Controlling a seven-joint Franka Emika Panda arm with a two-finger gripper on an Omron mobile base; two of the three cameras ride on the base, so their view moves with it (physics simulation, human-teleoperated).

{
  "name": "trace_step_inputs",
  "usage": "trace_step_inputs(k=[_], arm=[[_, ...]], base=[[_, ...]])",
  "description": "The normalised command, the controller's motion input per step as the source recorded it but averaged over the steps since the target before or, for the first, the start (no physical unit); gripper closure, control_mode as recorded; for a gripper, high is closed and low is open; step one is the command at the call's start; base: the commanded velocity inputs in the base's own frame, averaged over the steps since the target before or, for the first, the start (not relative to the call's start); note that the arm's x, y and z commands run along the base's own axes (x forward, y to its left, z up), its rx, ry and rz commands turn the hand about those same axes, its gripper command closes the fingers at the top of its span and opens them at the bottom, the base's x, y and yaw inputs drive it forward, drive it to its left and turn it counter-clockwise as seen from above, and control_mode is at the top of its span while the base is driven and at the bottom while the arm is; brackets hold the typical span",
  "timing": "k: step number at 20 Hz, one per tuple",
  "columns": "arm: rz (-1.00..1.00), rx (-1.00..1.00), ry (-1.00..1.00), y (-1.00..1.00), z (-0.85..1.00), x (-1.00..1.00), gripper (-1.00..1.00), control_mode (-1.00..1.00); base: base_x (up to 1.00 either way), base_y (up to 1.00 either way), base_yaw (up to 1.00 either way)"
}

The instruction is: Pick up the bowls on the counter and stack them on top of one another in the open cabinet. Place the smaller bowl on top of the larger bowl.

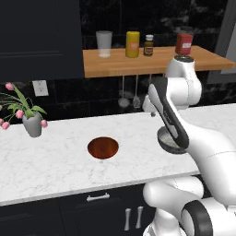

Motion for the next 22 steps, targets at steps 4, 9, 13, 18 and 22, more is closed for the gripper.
trace_step_inputs(k=[4,9,13,18,22], arm=[[-0.27,0.2,0.06,0.9,-0.96,-0.11,-1.0,-1.0],[-0.35,0.18,0.06,0.88,-0.99,0.24,-1.0,-1.0],[-0.24,0.05,0.0,0.42,-0.88,0.68,-1.0,-1.0],[-0.16,0.14,0.0,0.24,-0.47,0.82,-1.0,-1.0],[-0.02,0.18,0.04,0.23,-0.35,0.64,-1.0,-1.0]], base=[[0.0,0.0,0.0],[0.0,0.0,0.0],[0.0,0.0,0.0],[0.0,0.0,0.0],[0.0,0.0,0.0]])
